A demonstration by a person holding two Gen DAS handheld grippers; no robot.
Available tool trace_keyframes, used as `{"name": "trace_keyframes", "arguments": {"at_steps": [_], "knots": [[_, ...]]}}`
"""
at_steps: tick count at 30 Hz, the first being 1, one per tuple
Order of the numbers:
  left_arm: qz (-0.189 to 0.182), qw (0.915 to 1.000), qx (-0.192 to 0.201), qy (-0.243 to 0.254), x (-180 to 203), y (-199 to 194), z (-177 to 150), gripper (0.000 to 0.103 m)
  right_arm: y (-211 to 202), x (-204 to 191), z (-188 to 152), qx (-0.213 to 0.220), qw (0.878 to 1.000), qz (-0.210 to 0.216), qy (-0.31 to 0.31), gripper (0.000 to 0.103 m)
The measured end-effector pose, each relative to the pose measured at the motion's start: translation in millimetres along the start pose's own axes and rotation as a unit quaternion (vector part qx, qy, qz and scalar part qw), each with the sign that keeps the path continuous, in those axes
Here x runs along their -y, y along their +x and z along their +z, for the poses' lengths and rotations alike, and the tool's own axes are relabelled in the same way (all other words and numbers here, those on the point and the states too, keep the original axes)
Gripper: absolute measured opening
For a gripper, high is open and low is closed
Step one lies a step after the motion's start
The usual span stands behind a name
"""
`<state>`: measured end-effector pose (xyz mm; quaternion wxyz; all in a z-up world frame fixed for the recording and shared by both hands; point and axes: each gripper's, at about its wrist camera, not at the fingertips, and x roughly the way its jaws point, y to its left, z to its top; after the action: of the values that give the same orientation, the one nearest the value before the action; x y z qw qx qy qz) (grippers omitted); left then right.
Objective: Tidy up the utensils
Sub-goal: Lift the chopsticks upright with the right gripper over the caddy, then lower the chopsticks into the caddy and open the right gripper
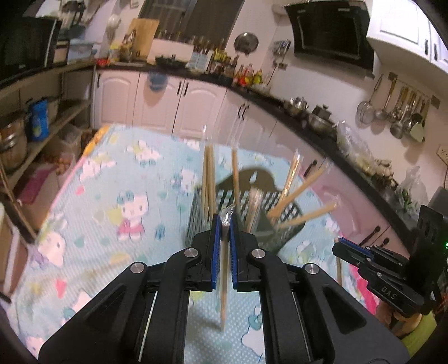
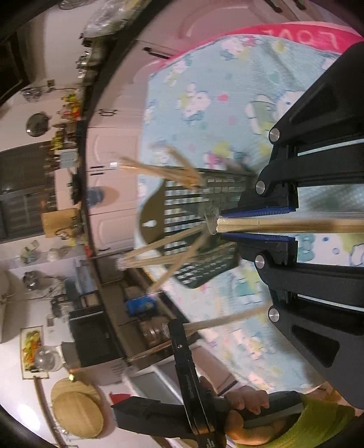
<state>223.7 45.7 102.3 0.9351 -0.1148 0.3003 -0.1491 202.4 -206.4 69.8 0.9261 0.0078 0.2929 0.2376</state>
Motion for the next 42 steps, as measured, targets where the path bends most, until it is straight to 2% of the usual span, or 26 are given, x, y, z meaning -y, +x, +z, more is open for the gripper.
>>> {"name": "trace_keyframes", "arguments": {"at_steps": [12, 19, 27, 34, 42], "knots": [[-0.018, 0.9956, 0.079, 0.046, 30, -38, 65, 0.002, -10, -2, 80, 0.127, 0.992, -0.001, -0.001, 0.011], [-0.006, 0.9912, 0.107, 0.078, 48, -36, 88, 0.002, 3, -4, 115, 0.162, 0.987, 0.003, -0.006, 0.011], [0.013, 0.9895, 0.112, 0.091, 44, -17, 94, 0.002, 24, -6, 136, 0.196, 0.981, 0.005, -0.004, 0.011], [0.019, 0.9906, 0.115, 0.071, 27, 4, 98, 0.002, 45, -5, 149, 0.228, 0.974, -0.003, -0.005, 0.011], [0.019, 0.9923, 0.105, 0.064, 19, 23, 93, 0.002, 70, -3, 145, 0.243, 0.97, -0.024, -0.001, 0.011]]}}
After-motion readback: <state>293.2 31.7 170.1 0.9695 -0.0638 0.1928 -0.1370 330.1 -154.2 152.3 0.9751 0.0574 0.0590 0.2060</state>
